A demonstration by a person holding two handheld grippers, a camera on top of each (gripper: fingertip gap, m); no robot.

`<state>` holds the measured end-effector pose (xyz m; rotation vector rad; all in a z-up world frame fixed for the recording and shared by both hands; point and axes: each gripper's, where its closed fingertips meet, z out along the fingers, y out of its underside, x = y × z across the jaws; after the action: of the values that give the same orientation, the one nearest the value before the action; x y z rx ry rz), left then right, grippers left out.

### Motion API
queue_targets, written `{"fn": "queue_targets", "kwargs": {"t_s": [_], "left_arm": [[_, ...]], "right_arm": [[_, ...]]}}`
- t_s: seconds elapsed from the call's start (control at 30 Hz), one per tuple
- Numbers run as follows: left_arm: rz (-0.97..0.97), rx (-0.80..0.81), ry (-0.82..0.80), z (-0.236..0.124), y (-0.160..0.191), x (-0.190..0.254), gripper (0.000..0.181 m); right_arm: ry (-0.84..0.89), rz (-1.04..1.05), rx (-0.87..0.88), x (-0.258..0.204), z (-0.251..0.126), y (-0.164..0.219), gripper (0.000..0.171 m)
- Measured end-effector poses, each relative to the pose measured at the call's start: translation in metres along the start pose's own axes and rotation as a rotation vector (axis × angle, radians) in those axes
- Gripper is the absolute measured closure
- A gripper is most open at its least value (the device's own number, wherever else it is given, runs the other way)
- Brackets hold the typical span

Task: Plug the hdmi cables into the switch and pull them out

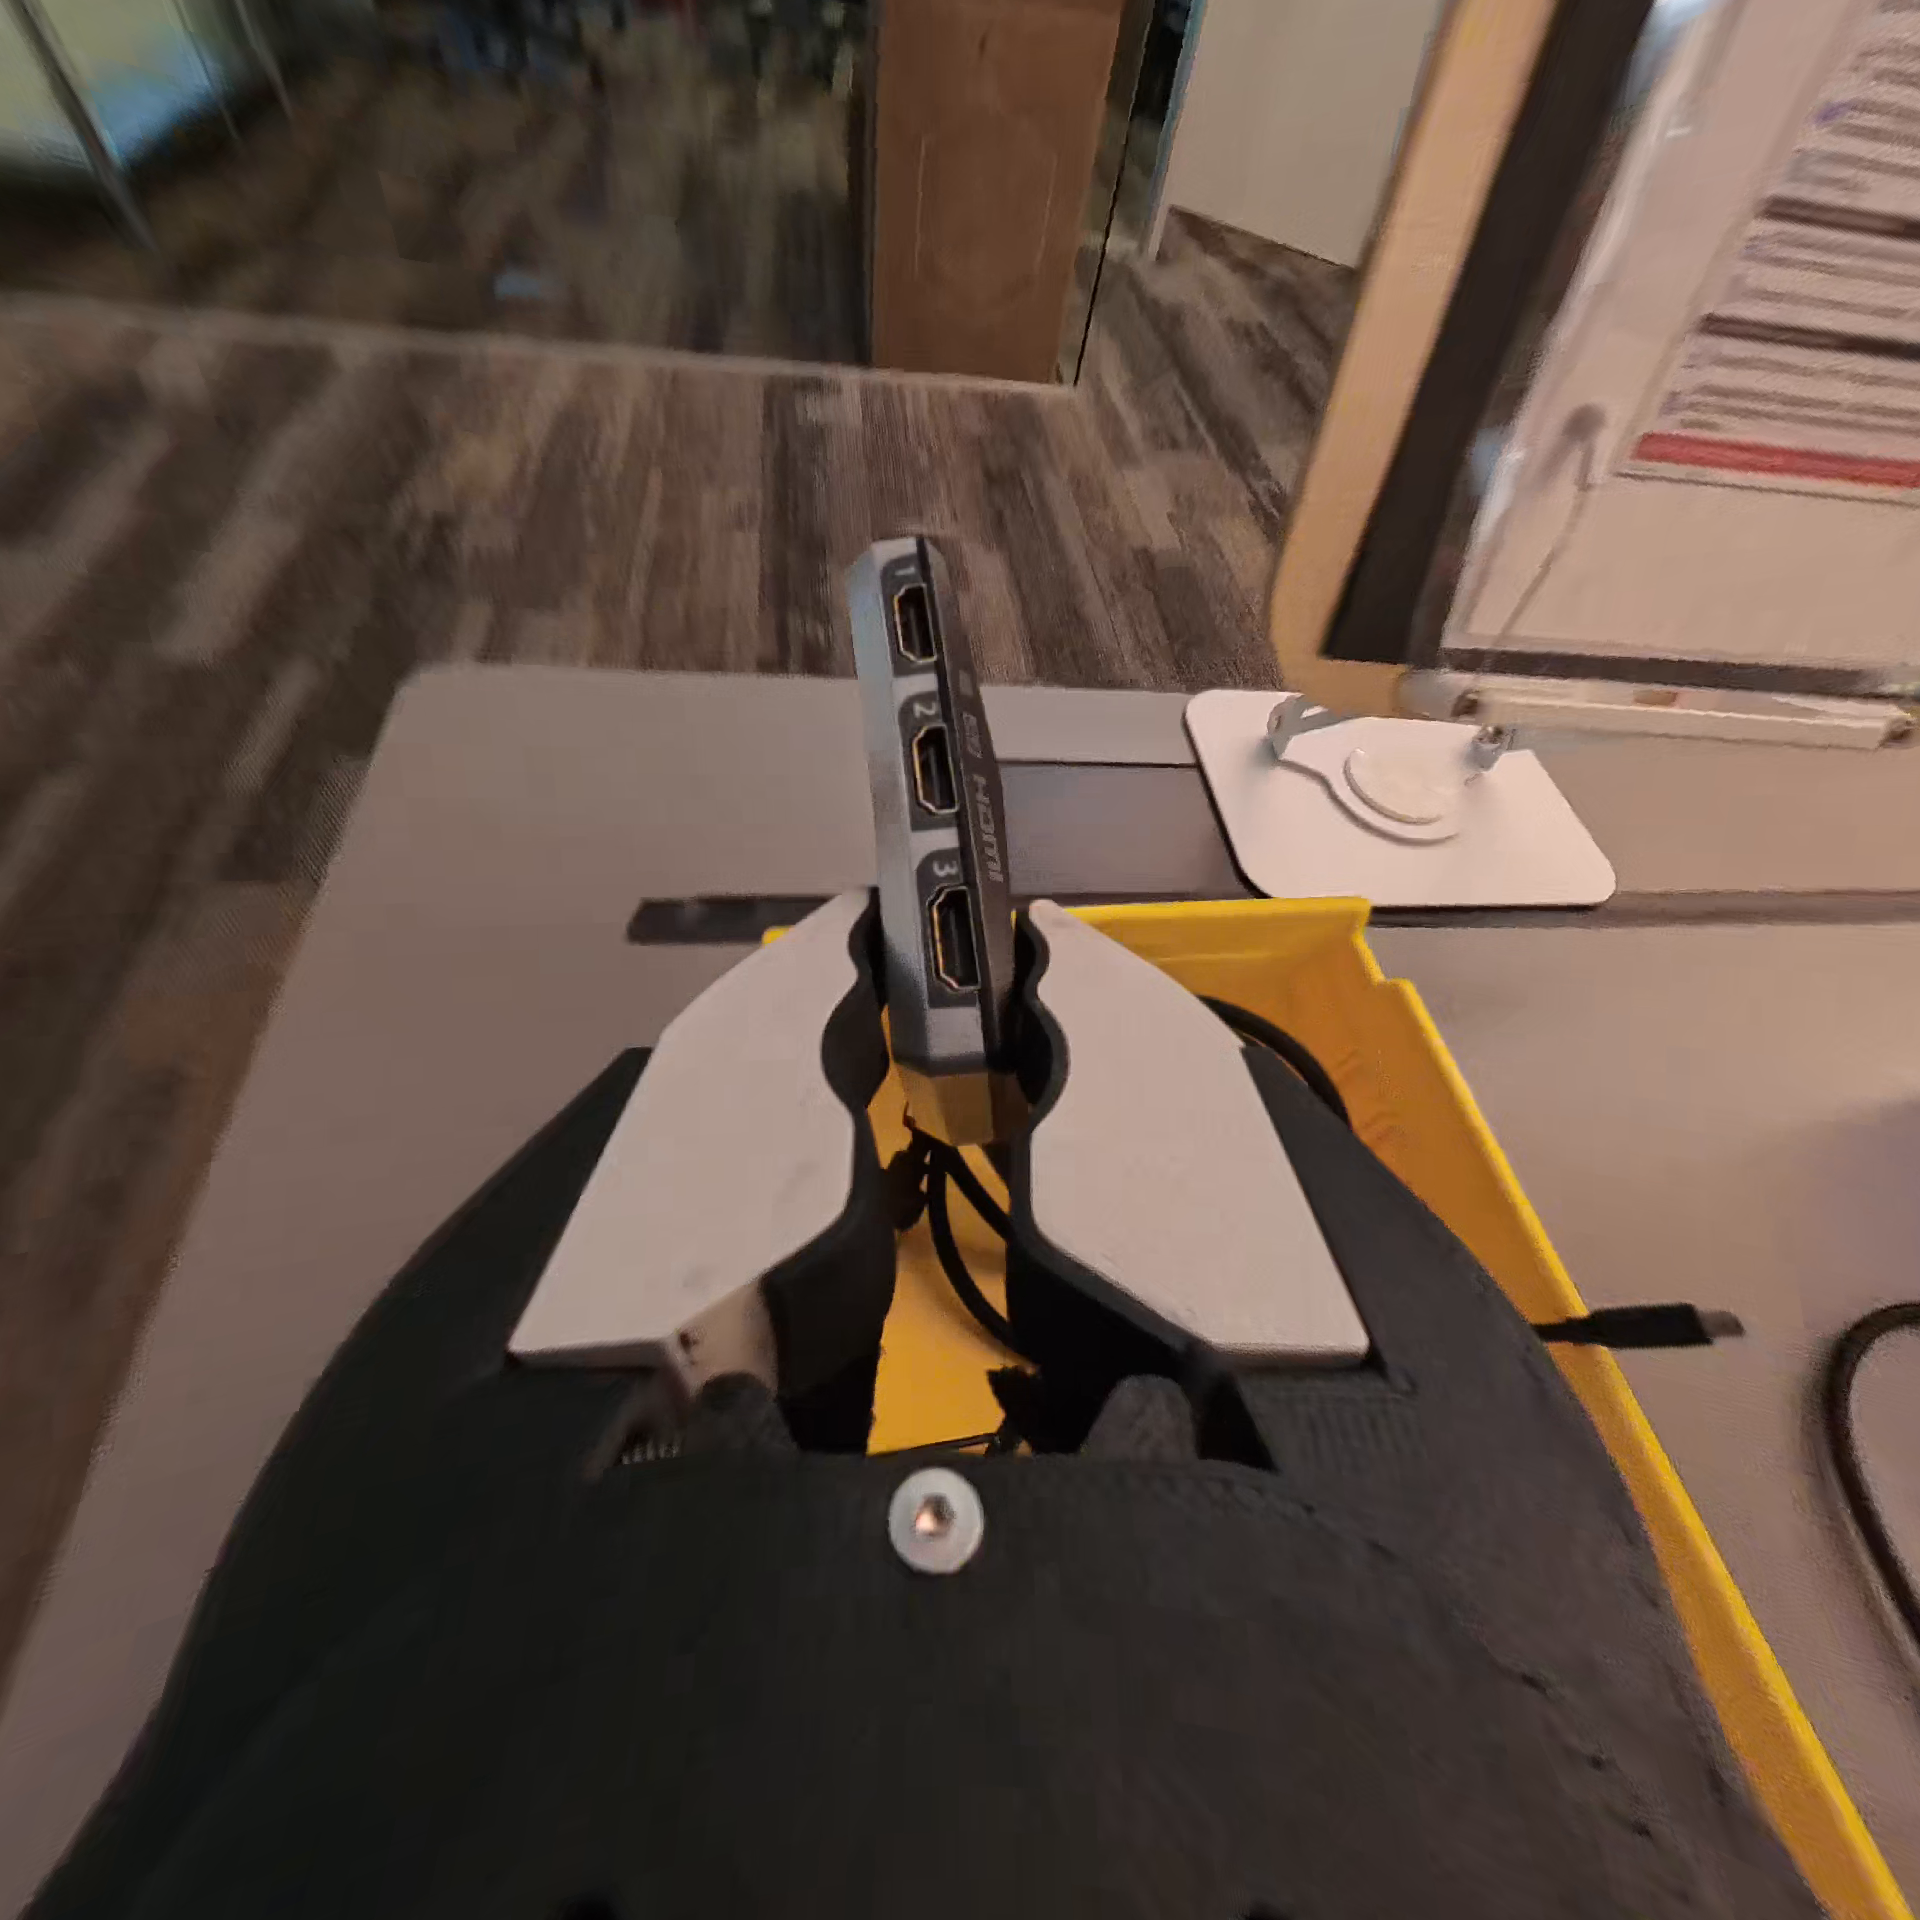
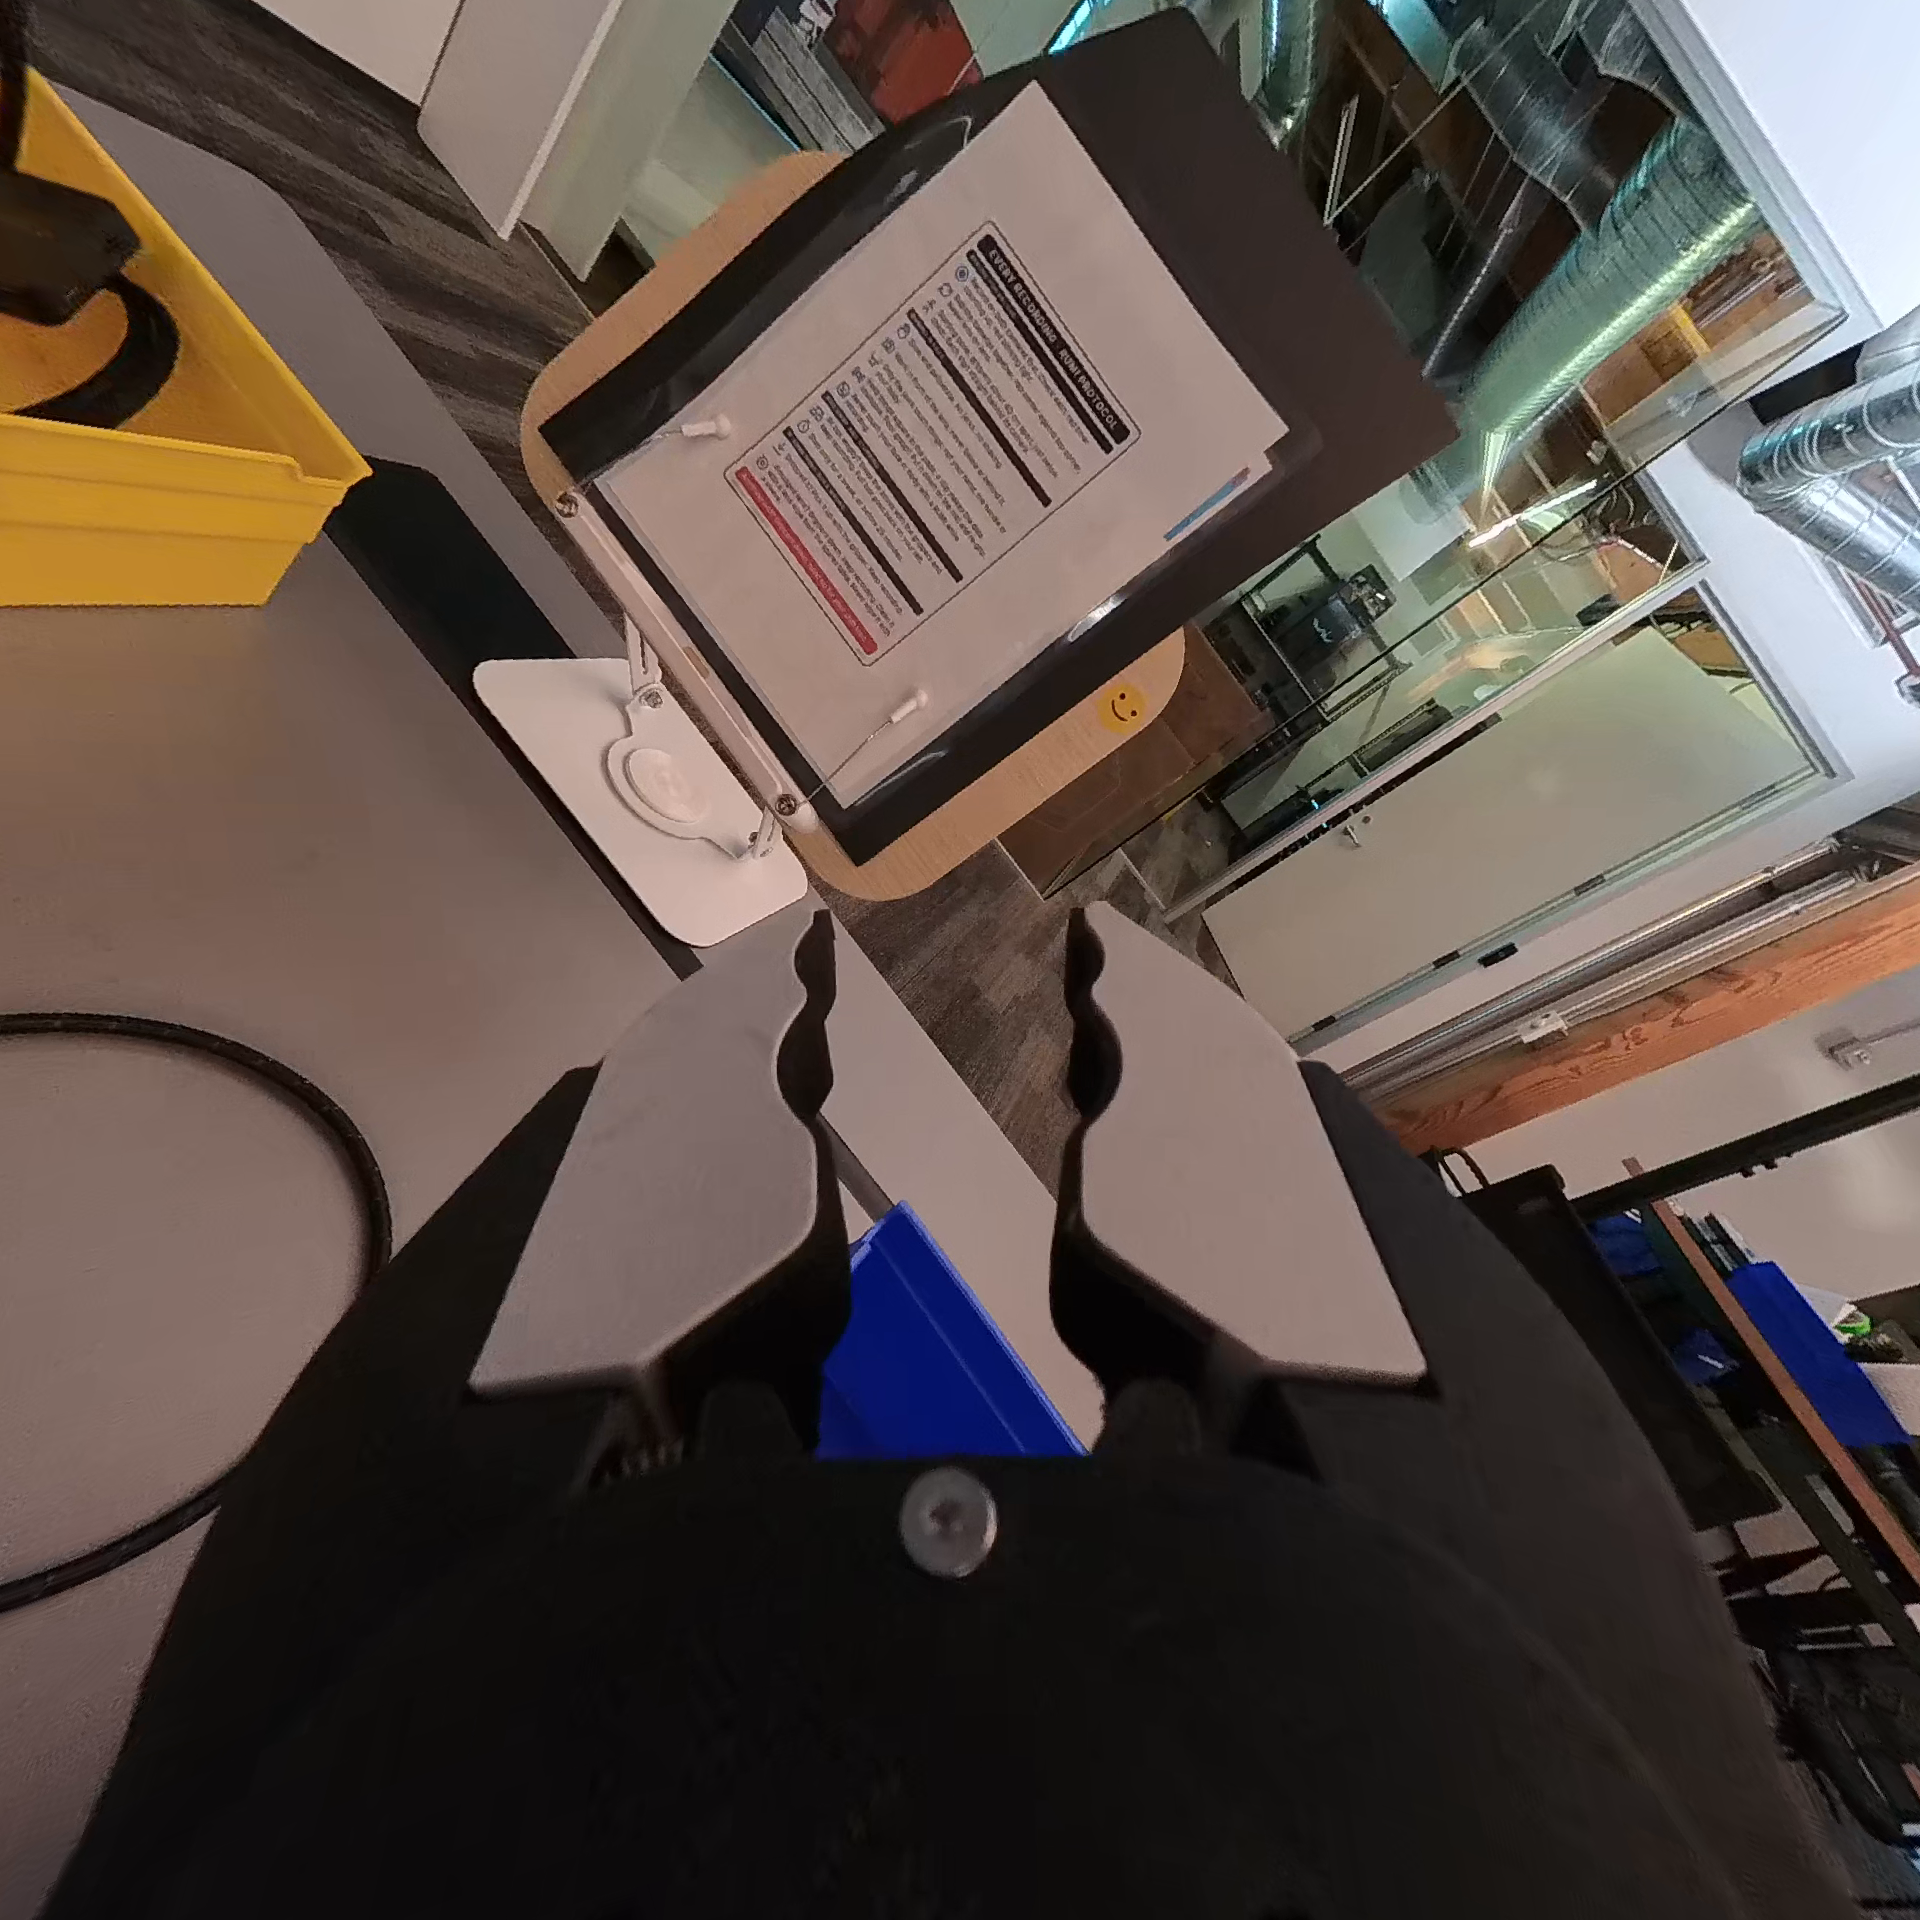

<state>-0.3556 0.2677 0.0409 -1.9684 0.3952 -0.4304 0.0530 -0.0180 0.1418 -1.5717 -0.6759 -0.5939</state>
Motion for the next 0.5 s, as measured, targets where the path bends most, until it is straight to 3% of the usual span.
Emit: {"fn": "queue_targets", "kwargs": {"t_s": [0.27,0.37,0.5], "left_arm": [[0.29,0.293,-0.141,-0.065,-0.065,0.044,0.161],[0.316,0.446,-0.113,-0.096,-0.087,0.068,0.162],[0.363,0.537,-0.064,-0.123,-0.098,0.099,0.161]], "right_arm": [[-0.009,-0.017,0.013,-0.003,-0.003,-0.003,0.128],[-0.014,-0.023,0.018,-0.006,-0.001,-0.005,0.128],[-0.031,-0.037,0.016,-0.013,0.003,-0.006,0.128]]}}
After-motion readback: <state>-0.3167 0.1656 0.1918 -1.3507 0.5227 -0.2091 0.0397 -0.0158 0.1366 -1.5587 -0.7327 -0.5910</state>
